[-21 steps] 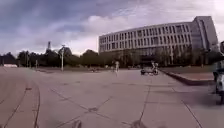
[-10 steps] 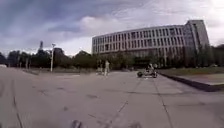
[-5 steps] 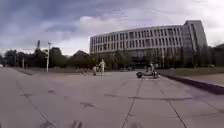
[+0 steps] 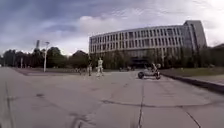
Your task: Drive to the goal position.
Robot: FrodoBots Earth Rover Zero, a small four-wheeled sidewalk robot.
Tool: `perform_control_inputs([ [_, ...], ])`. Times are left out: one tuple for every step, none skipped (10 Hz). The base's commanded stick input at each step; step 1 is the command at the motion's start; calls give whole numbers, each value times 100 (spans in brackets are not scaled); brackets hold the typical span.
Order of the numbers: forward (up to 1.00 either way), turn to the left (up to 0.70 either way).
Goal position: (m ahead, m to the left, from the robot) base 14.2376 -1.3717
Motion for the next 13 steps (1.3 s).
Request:
perform_control_inputs([
  [100,-14],
  [100,-22],
  [100,-10],
  [100,0],
  [100,0],
  [100,0],
  [100,0],
  [100,0],
  [100,0],
  [100,0],
  [100,0],
  [100,0],
  [100,0],
])
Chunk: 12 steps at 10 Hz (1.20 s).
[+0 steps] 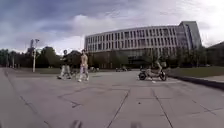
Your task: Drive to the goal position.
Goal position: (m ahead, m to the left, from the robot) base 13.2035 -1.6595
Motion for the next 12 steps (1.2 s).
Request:
perform_control_inputs([
  [100,0],
  [100,0],
  [100,0],
  [100,0],
  [100,0],
  [100,0],
  [100,0],
  [100,-1],
  [100,-8],
  [100,-2],
  [100,0],
  [100,0],
])
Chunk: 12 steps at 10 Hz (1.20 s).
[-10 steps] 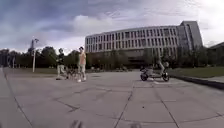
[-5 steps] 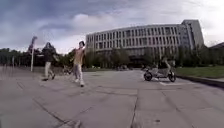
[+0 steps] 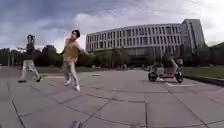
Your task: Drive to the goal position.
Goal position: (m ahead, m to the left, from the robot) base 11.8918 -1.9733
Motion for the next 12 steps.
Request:
perform_control_inputs([
  [100,0],
  [100,0],
  [100,0],
  [100,0],
  [100,0],
  [100,0],
  [100,-1],
  [100,-4],
  [100,0],
  [100,0],
  [100,-34],
  [100,-34],
])
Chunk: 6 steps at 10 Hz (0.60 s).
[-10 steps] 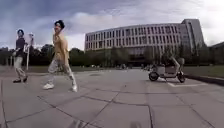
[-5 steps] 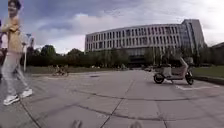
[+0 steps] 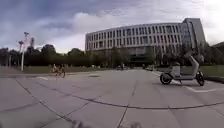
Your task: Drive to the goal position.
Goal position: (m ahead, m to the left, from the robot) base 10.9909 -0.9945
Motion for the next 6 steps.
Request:
perform_control_inputs([
  [100,-34],
  [100,-34],
  [100,-34],
  [100,-34],
  [100,-34],
  [100,-34],
])
